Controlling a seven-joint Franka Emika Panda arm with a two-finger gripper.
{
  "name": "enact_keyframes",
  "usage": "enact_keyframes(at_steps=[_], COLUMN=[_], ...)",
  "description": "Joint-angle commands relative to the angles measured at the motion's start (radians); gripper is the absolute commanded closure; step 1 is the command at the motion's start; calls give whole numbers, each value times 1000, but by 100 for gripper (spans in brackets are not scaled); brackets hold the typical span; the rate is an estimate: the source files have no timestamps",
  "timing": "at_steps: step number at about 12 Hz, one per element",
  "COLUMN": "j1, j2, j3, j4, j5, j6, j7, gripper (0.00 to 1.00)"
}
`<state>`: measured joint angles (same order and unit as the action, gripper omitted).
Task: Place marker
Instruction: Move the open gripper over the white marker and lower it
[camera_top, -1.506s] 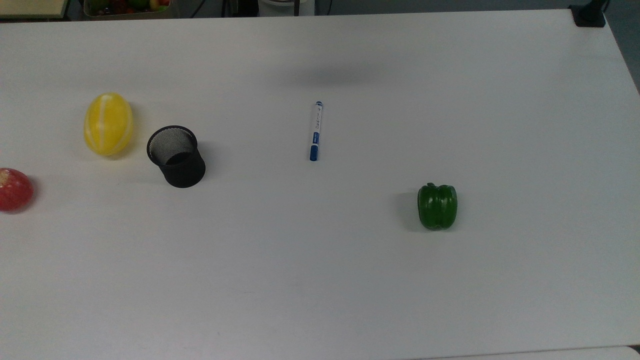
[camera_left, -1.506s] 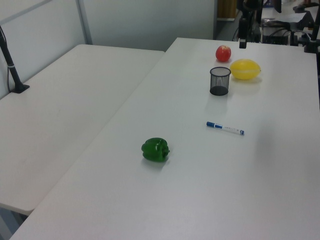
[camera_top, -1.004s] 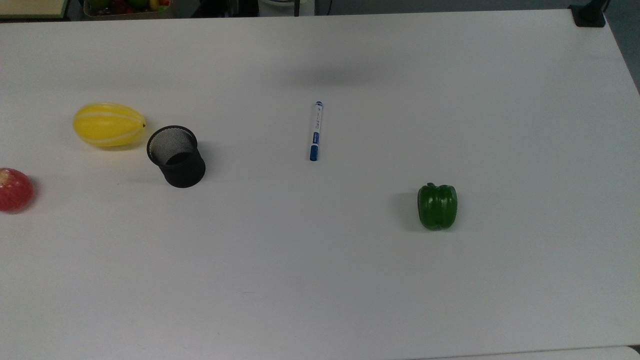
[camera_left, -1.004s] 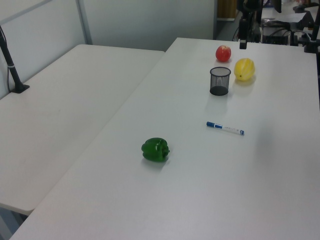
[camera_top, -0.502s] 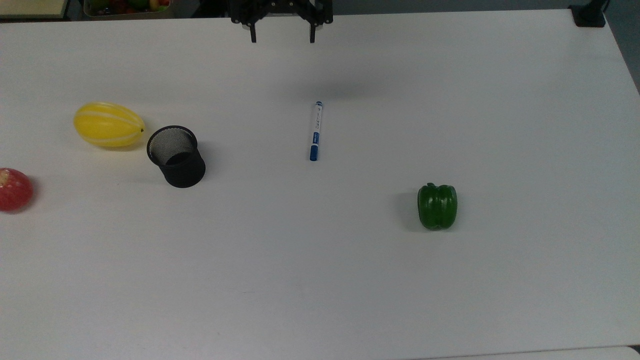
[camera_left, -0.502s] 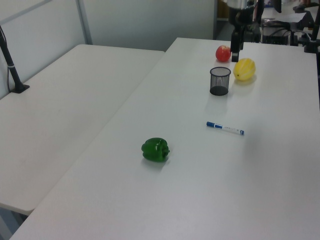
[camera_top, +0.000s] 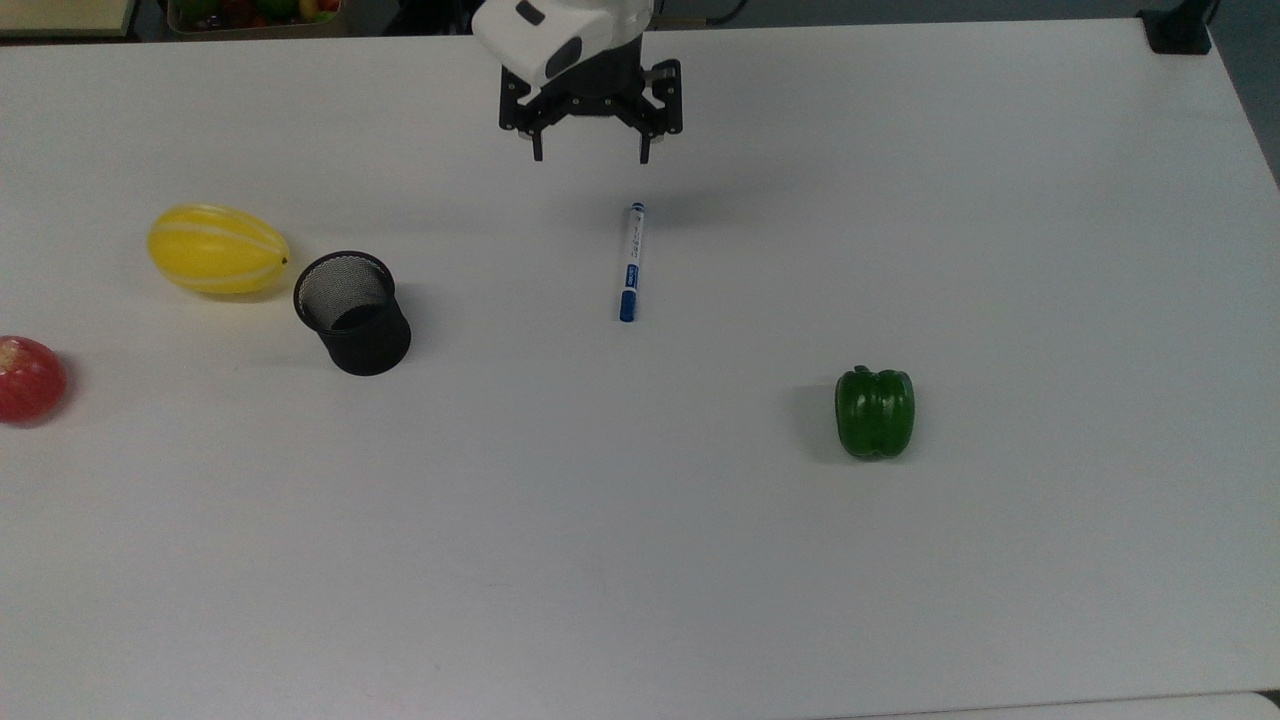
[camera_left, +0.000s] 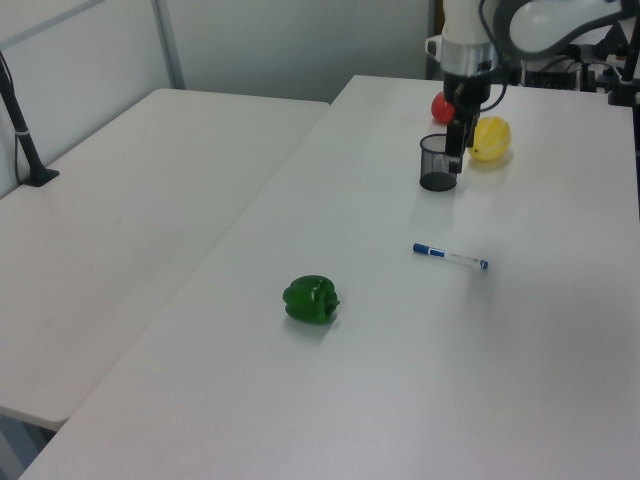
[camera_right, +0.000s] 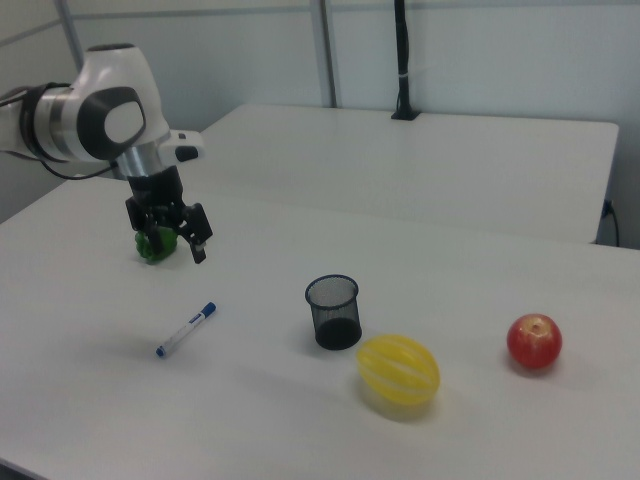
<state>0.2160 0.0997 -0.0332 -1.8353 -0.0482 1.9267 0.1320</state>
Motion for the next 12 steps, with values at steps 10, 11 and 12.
enact_keyframes(at_steps=[10,11,12], j1=[10,10,10], j2=[251,265,278], j3=[44,44,42], j4=[-4,-4,-4], j5=[-104,-102,-104], j6=[189,208,230], j7=[163,163,163], gripper=[4,5,8])
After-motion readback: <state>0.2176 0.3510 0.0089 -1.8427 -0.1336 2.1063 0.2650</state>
